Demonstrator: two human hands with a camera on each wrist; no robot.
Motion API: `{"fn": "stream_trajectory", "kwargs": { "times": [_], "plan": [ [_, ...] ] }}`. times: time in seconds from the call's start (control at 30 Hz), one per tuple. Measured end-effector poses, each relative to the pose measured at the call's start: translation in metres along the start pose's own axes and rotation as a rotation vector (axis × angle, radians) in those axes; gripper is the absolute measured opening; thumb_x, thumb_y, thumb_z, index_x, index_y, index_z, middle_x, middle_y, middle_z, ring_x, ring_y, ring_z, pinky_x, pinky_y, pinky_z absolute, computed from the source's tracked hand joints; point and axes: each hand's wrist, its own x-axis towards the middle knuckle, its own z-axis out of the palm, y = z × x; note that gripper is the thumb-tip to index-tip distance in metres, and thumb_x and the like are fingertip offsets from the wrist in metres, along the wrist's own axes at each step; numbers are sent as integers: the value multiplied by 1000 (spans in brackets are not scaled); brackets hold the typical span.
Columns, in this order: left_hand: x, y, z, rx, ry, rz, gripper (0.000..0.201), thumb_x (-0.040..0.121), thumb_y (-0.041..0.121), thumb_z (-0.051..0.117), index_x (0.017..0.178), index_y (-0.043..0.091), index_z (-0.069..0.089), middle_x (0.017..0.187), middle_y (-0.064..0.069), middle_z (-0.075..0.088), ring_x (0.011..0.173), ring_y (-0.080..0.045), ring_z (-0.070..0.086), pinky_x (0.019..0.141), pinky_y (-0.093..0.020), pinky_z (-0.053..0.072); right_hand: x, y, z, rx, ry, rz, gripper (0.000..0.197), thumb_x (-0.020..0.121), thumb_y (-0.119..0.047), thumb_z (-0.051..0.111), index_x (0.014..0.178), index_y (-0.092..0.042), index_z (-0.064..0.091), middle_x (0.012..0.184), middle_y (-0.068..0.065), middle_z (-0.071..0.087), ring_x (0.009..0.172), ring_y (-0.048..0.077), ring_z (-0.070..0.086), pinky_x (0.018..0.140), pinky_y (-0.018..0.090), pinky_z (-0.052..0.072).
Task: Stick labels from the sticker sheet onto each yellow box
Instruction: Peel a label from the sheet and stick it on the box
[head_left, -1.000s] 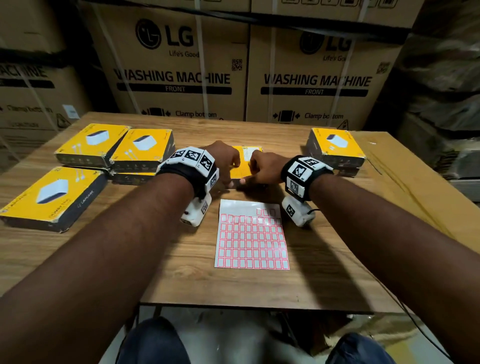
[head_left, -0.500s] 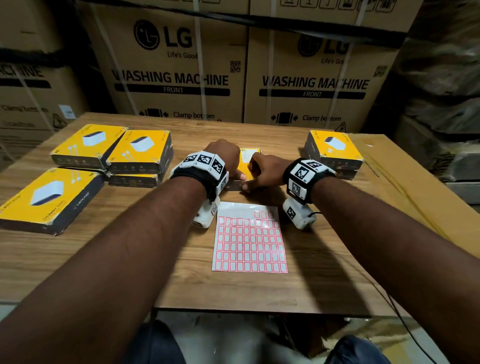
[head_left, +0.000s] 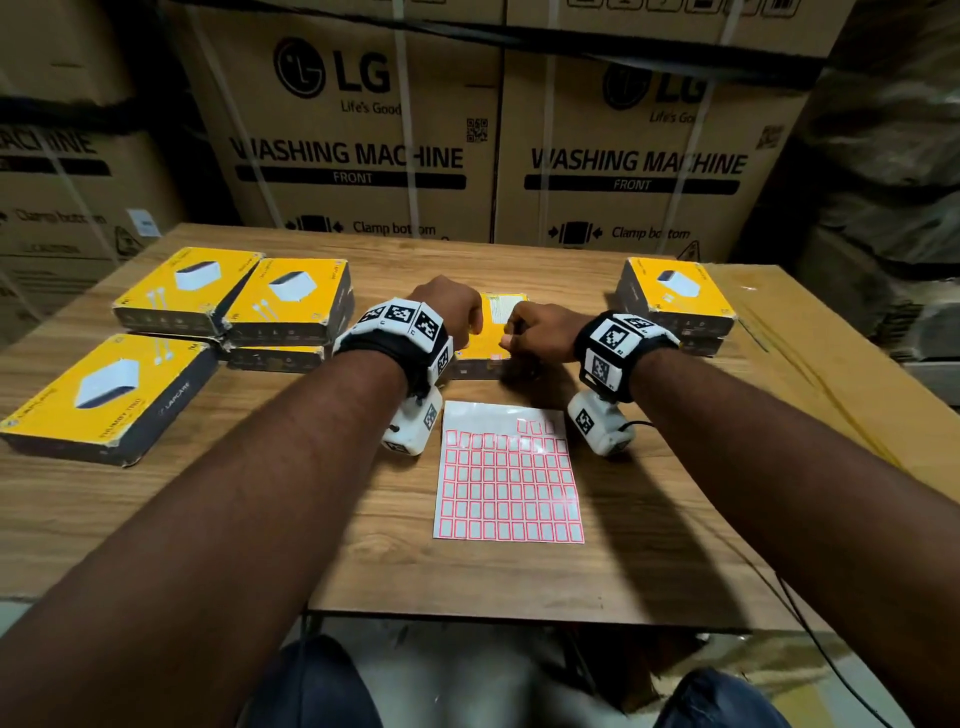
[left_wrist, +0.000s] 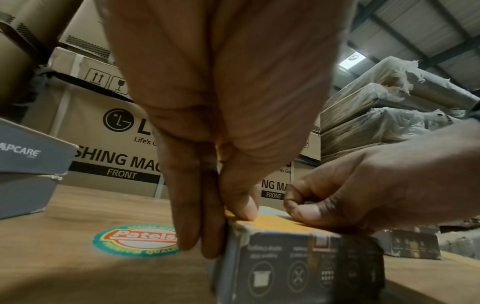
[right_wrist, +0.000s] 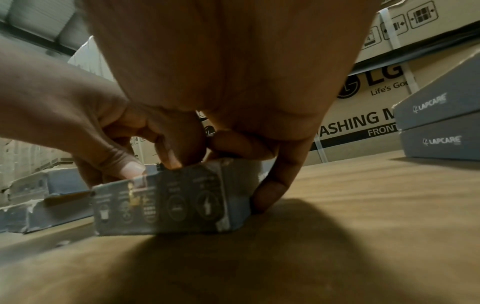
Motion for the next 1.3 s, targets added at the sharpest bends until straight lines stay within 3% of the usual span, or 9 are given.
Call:
{"fn": "stream_trajectory", "kwargs": {
  "times": [0.13,0.3,0.53,0.7,0.8,0.93,1.07,1.17,1.3],
  "plan": [
    [-4,-2,6,5,63,-1,28,81,6,70,102,26,68,115,1,67,106,-23,63,84,-30,50,-12,-4,1,-40,-5,-52,48,82,-50,69,109,-17,49,100,0,57,93,19,55,76,31,44],
    [-8,0,18,-19,66,-50,35,87,13,62,120,25,60,127,-8,51,114,-30,55,82,-31,43,-18,-3,12,-343,140,-59,63,74,-28,76,123,-10,41,119,16,48,102,34,57,79,37,51],
    [-16,-7,24,-305,104,-188,45,86,22,70,128,19,56,130,-6,59,119,-24,55,84,-24,41,-21,-11,9,-81,128,43,80,78,-35,76,136,-5,29,125,19,54,109,35,56,79,31,44],
    [-23,-5,22,-457,172,-266,42,88,16,64,128,17,53,111,-6,69,91,-19,63,73,-23,41,-25,-18,13,2,148,27,111,59,-62,81,142,-16,23,133,18,39,122,35,45,100,48,44],
    [-25,-4,21,-496,168,-268,42,89,17,63,129,16,52,117,-8,65,107,-25,61,80,-26,44,-26,-25,15,-27,202,32,113,59,-71,74,143,-14,23,134,20,36,126,37,37,101,50,41],
    [-27,-3,24,-754,129,-275,34,94,4,51,127,13,50,82,-12,69,66,-27,67,68,-34,57,-23,-25,18,-66,196,104,113,55,-69,78,139,-14,25,130,18,39,123,36,41,99,50,43],
    [-31,-17,9,-504,265,-310,24,87,23,68,111,21,64,108,-4,68,99,-24,64,80,-29,50,-26,-21,11,70,169,25,103,56,-56,82,136,-16,30,125,12,45,114,30,48,93,40,47],
    [-29,-29,-3,-465,317,-286,23,84,28,71,106,23,67,111,-1,67,103,-21,62,84,-27,47,-35,-23,2,112,96,-101,98,62,-41,85,138,-15,29,128,7,45,113,25,49,91,35,47],
    [-26,-43,-13,-601,141,-324,35,81,37,73,112,25,63,117,-1,65,104,-20,62,90,-27,48,-46,-27,-6,189,-21,-236,98,66,-31,87,140,-15,24,135,1,40,123,17,42,97,25,37]
  ]
}}
